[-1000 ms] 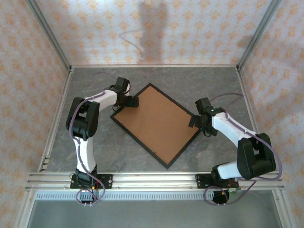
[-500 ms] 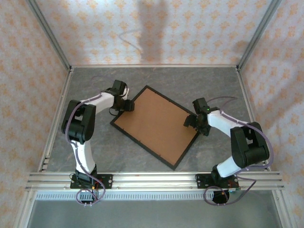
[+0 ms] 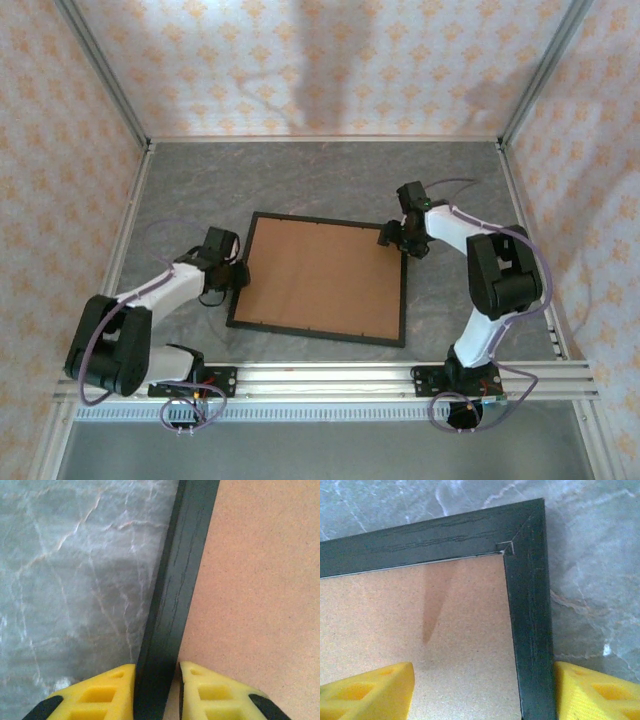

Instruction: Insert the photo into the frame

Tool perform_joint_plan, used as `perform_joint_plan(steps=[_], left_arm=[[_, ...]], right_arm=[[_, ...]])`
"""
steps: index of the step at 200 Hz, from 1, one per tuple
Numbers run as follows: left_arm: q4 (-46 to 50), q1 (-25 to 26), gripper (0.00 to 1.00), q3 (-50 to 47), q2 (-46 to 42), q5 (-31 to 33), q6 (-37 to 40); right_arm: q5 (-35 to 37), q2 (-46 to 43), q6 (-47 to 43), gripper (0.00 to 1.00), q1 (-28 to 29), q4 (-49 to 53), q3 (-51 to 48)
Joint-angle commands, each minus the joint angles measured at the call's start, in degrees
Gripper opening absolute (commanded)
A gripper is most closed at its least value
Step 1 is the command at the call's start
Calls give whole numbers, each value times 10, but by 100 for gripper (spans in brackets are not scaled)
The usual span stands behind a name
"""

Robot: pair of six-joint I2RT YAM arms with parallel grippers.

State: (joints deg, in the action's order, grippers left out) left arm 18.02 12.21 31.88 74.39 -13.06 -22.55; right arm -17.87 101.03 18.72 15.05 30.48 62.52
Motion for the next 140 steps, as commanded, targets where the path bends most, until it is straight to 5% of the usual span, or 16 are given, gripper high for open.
perform_joint_plan(steps=[1, 43, 95, 140], left_arm=[[12, 7, 22, -30, -26, -34, -49], [25, 6, 21, -33, -25, -37, -43], [23, 6, 21, -17, 9, -53, -30], [20, 6, 21, -17, 12, -54, -29]], right_arm=[[11, -8, -41, 72, 8, 58, 33], [145, -62, -70, 74, 4, 138, 37], [174, -37, -59, 51, 4, 155, 48], [170, -6, -62, 46, 5, 153, 66]])
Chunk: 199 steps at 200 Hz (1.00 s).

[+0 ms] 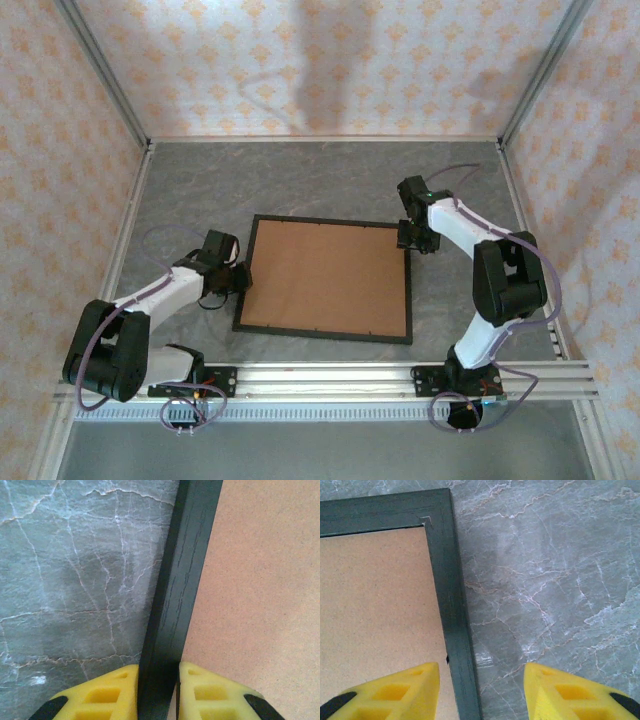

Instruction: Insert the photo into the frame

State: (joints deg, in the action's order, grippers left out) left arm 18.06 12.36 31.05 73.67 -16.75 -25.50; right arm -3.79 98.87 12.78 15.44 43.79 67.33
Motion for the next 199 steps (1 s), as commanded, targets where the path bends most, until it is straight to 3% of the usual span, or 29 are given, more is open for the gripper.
perform_joint_plan(steps=[1, 133, 199], left_arm=[[19, 5, 21, -9, 19, -17, 0], [17, 5, 21, -9, 20, -21, 1], [16, 5, 21, -8, 26, -27, 2]], right_arm=[[30, 16, -3, 45, 1, 20, 19], [21, 35, -8, 41, 12, 23, 4], [-20, 51, 3, 40, 34, 6, 8]])
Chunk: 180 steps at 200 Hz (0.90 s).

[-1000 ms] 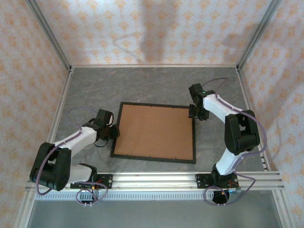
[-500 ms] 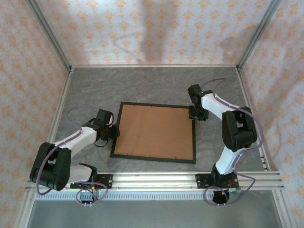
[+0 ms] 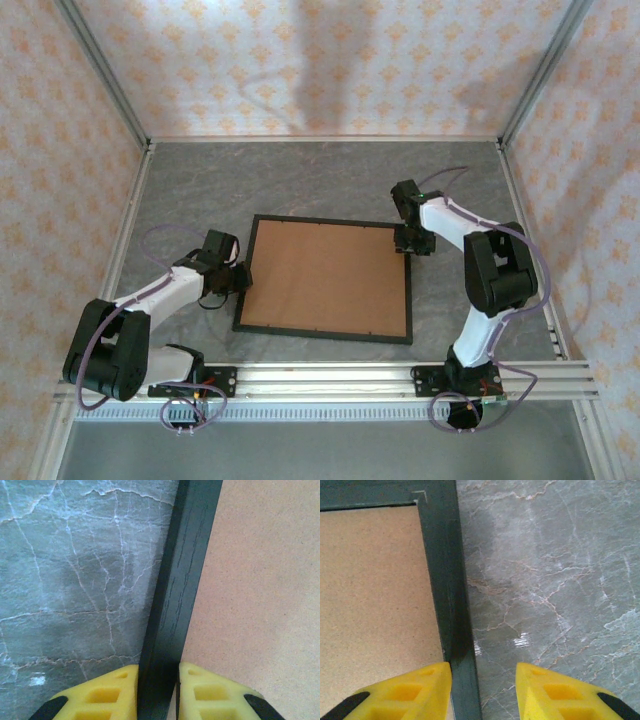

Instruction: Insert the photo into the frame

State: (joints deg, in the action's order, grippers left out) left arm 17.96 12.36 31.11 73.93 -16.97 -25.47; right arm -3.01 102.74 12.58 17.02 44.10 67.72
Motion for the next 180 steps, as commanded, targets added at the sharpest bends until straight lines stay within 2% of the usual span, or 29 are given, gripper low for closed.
perform_joint_plan(steps=[1, 53, 110, 140, 180], left_arm=[[17, 5, 21, -9, 24, -25, 2], [15, 8, 21, -7, 27, -28, 4], [16, 9, 21, -7, 26, -27, 5], [17, 9, 21, -7, 26, -25, 4], [20, 10, 21, -8, 22, -22, 4]], right_arm=[[-29, 13, 5, 39, 19, 3, 4], [-37, 38, 17, 39, 45, -9, 3], [-46, 55, 18, 36, 48, -19, -8], [-36, 32, 9, 36, 46, 4, 9], [1, -43, 4, 39, 28, 49, 6]])
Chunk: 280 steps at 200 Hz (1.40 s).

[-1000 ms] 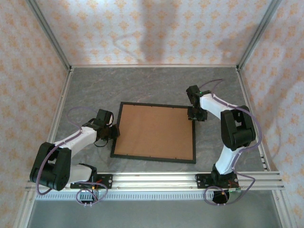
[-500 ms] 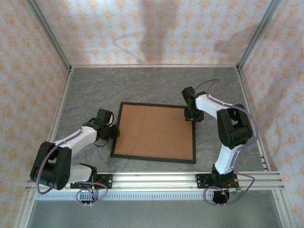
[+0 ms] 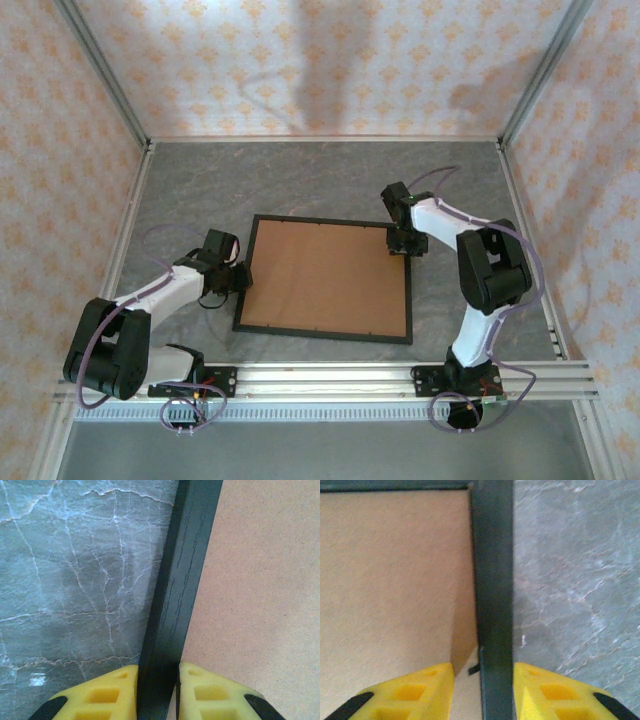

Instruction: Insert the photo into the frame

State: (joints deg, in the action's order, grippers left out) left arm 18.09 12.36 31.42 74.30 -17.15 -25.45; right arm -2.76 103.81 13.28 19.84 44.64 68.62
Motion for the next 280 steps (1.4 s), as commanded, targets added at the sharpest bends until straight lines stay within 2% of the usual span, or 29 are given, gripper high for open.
perform_joint_plan(steps=[1, 52, 78, 140, 280], left_arm=[[18, 10, 21, -11, 18, -20, 3], [20, 10, 21, -12, 14, -16, 1], [19, 11, 21, -11, 16, -16, 1], [17, 10, 21, -11, 19, -16, 1], [15, 12, 22, -11, 19, -16, 1]], right_arm=[[-1, -57, -3, 39, -1, 44, -4], [-2, -155, 30, 40, -3, 93, -91], [-33, -186, 63, 38, 8, 103, -135], [-34, -176, 85, 34, 30, 93, -173], [-113, -145, 101, 33, 55, 27, -190]])
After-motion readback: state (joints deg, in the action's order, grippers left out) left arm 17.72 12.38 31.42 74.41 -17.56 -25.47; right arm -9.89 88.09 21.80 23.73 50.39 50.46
